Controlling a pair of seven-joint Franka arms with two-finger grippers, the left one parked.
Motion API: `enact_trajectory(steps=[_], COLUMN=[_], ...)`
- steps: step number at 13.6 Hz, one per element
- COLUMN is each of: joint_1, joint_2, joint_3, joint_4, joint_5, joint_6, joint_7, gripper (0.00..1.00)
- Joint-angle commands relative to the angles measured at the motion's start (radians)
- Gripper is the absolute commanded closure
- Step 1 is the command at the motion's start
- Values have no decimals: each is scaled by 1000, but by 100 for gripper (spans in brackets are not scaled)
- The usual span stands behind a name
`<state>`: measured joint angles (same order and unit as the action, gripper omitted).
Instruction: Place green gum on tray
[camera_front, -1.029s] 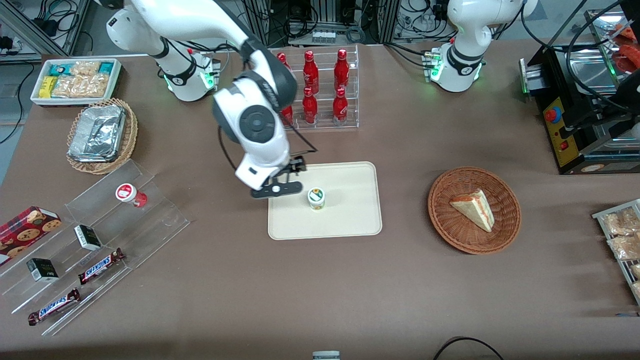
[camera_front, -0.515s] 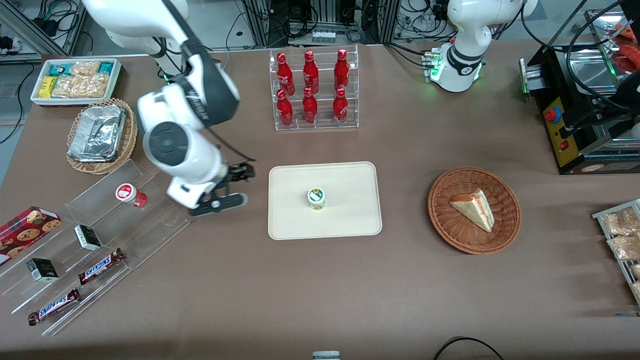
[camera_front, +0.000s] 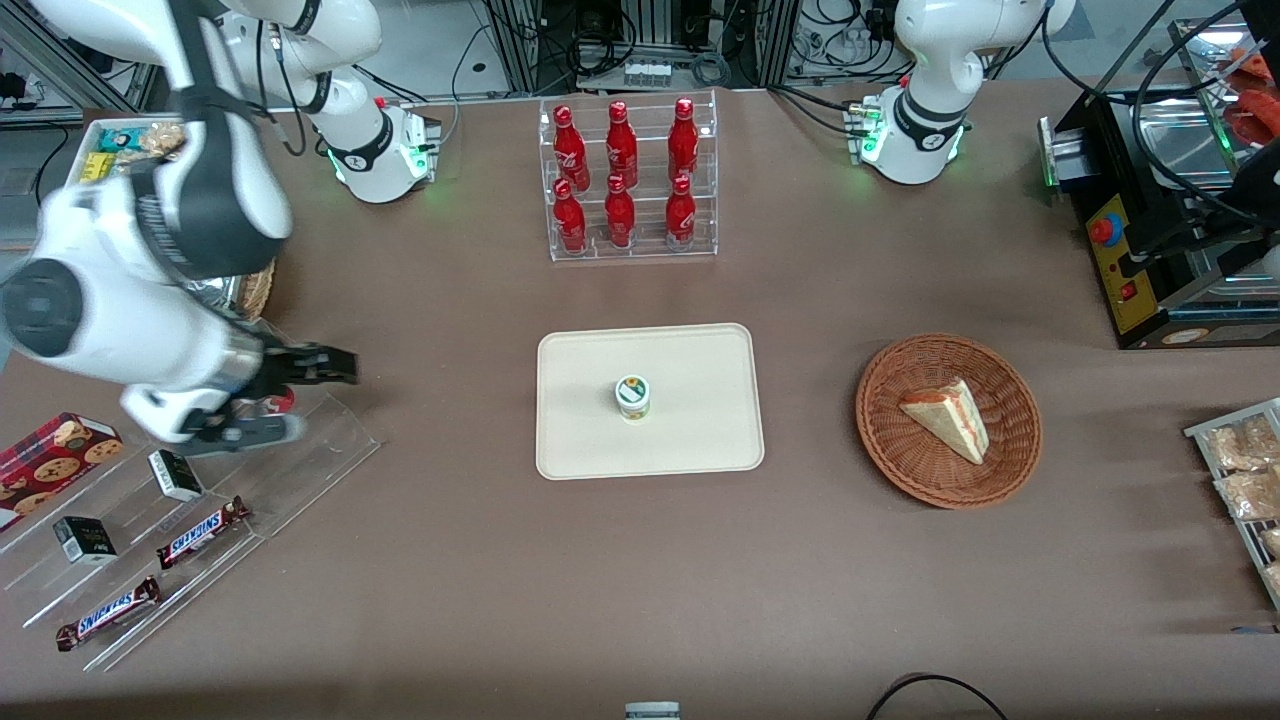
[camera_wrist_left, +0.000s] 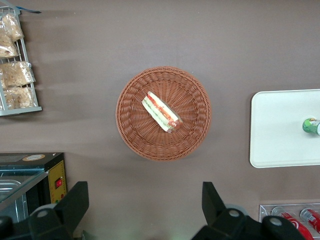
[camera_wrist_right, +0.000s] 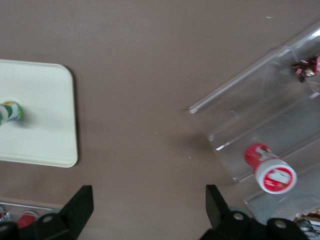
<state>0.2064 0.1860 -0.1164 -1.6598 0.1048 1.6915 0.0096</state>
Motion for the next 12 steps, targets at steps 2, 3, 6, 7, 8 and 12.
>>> enact_trajectory(steps=[2, 3, 6, 7, 8, 12], joint_1=[-106, -131, -232, -234, -235, -257], joint_2=[-114, -128, -172, -183, -195, -237], joint_3=[20, 21, 90, 90, 92, 92], joint_4=[-106, -116, -117, -112, -110, -106], joint_5=[-10, -11, -20, -39, -57, -73], joint_6=[-1, 5, -12, -32, -53, -128], joint_7=[-8, -11, -55, -57, -60, -62], gripper=[0, 0, 0, 0, 0, 0])
